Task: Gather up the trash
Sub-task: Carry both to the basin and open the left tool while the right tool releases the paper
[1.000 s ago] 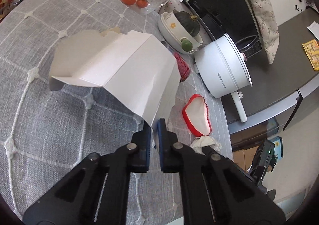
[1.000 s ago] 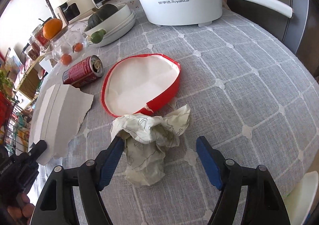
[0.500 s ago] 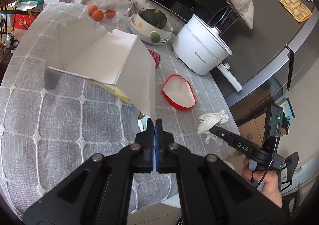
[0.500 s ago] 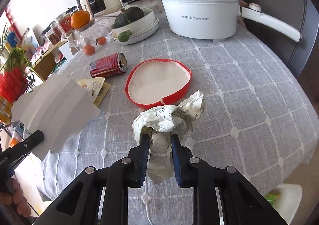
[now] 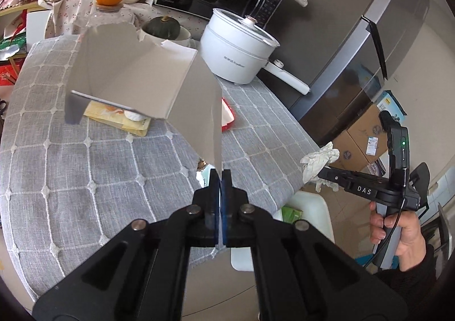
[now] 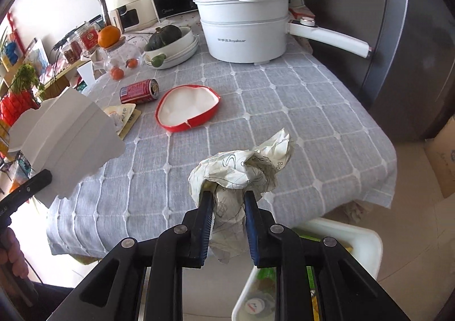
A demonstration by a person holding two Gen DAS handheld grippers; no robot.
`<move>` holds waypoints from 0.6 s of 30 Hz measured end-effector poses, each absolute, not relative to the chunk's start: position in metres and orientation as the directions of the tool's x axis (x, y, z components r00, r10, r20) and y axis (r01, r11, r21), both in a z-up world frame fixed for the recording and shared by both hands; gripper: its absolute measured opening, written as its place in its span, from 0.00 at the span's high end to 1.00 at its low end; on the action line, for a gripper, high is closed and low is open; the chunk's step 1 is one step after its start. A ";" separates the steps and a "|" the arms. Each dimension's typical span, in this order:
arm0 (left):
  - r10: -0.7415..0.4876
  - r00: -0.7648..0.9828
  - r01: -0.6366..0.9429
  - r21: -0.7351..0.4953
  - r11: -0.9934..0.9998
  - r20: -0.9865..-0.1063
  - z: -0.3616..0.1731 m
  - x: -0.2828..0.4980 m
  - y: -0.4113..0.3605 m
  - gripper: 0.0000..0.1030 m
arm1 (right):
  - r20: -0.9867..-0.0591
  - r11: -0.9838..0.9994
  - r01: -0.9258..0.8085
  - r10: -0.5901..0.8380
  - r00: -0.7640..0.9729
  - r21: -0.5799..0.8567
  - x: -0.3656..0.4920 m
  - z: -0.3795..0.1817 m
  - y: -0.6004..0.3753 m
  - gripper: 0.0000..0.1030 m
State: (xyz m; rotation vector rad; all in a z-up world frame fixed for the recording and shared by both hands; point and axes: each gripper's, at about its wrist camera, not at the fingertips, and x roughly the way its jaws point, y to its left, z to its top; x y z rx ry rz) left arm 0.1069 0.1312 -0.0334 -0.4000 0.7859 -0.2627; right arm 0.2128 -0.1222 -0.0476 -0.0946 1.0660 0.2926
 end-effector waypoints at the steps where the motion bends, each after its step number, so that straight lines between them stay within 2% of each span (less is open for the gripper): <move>1: -0.381 0.674 0.094 -0.438 0.894 -0.633 -0.033 0.106 0.126 0.99 | -0.874 0.960 -0.272 0.182 0.450 0.060 0.208 -0.046 -0.131 0.78; 18: -0.495 0.561 0.334 -0.366 0.869 -0.663 -0.028 0.096 0.021 0.99 | -0.904 0.995 -0.095 0.050 0.425 0.010 0.144 -0.057 -0.271 0.78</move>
